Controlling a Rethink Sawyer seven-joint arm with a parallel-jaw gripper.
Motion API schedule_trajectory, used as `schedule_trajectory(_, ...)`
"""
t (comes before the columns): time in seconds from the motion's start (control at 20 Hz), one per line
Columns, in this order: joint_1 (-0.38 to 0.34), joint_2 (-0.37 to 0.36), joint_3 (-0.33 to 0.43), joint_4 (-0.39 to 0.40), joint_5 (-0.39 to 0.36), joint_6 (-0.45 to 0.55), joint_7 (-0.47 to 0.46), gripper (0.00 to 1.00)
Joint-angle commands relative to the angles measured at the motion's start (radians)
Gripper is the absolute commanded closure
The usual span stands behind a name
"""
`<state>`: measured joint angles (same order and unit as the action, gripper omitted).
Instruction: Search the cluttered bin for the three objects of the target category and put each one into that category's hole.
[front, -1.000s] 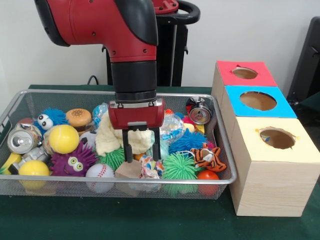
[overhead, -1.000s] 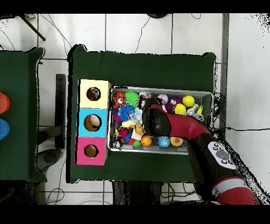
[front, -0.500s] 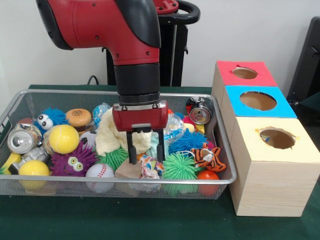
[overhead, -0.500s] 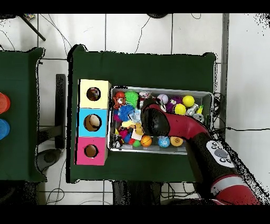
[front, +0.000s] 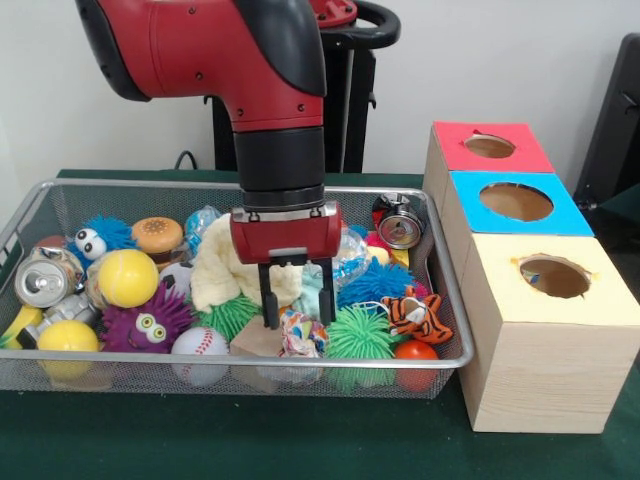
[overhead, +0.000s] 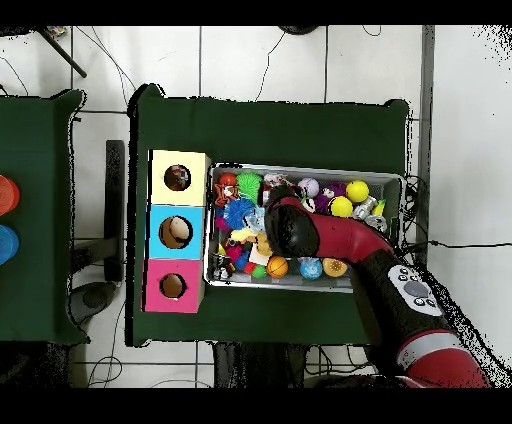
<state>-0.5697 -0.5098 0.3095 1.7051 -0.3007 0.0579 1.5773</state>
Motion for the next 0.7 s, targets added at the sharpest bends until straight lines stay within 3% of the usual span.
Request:
schedule_trajectory(0.05, 0.025, 0.030, 0.019, -0.055, -0.006, 0.090, 0.073, 0.00)
schedule_trajectory(0.5, 0.022, 0.076, 0.021, -0.086, -0.019, 0.066, 0.062, 0.00)
schedule_trajectory(0.7, 0.054, 0.075, -0.036, -0.102, -0.008, 0.038, 0.095, 0.00)
